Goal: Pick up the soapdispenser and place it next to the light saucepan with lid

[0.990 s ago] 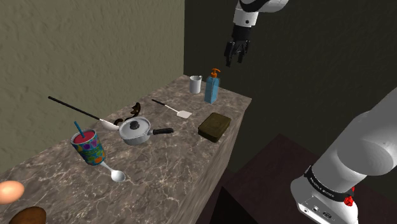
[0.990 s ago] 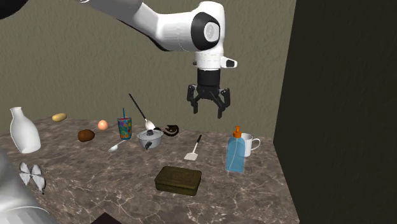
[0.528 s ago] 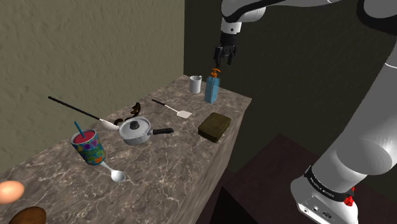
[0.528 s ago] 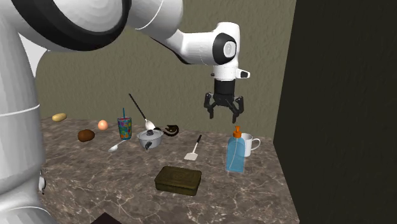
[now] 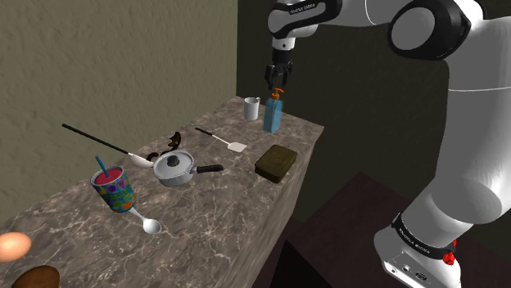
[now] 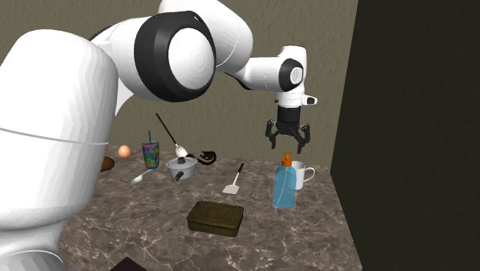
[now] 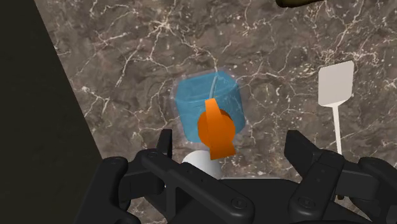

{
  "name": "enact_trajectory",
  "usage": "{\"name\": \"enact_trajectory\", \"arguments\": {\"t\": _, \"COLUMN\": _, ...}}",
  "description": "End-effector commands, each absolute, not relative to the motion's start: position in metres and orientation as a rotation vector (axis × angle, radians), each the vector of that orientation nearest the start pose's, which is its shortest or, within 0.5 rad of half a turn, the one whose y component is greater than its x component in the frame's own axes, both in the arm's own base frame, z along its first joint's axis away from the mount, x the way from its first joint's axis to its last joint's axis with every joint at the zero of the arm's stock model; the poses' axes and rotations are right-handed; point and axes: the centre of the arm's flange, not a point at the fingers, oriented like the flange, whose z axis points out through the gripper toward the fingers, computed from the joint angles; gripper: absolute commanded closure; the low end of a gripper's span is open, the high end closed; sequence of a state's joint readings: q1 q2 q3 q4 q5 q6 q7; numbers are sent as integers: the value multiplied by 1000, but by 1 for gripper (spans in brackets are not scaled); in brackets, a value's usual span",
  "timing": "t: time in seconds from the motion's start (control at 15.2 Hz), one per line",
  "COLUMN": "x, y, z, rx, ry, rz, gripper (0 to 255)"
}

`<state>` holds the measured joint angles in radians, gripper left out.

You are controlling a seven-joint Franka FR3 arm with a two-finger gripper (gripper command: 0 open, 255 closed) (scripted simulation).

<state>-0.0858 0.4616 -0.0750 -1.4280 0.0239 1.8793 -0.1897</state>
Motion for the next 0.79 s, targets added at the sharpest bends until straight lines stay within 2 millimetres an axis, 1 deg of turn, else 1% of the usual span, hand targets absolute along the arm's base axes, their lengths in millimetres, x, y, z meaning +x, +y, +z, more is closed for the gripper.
{"name": "enact_trajectory", "arguments": {"t": 0.0, "x": 693, "y": -104, "z": 420, "rx": -3152, "ry": -45, "rz": 18, "gripper": 0}}
{"name": "enact_trajectory", "arguments": {"t": 0.4, "x": 693, "y": -104, "z": 388, "rx": -3152, "ry": -45, "rz": 18, "gripper": 0}}
{"name": "enact_trajectory", "arguments": {"t": 0.46, "x": 693, "y": -104, "z": 385, "rx": -3152, "ry": -45, "rz": 18, "gripper": 0}}
{"name": "enact_trajectory", "arguments": {"t": 0.73, "x": 693, "y": -104, "z": 385, "rx": -3152, "ry": -45, "rz": 18, "gripper": 0}}
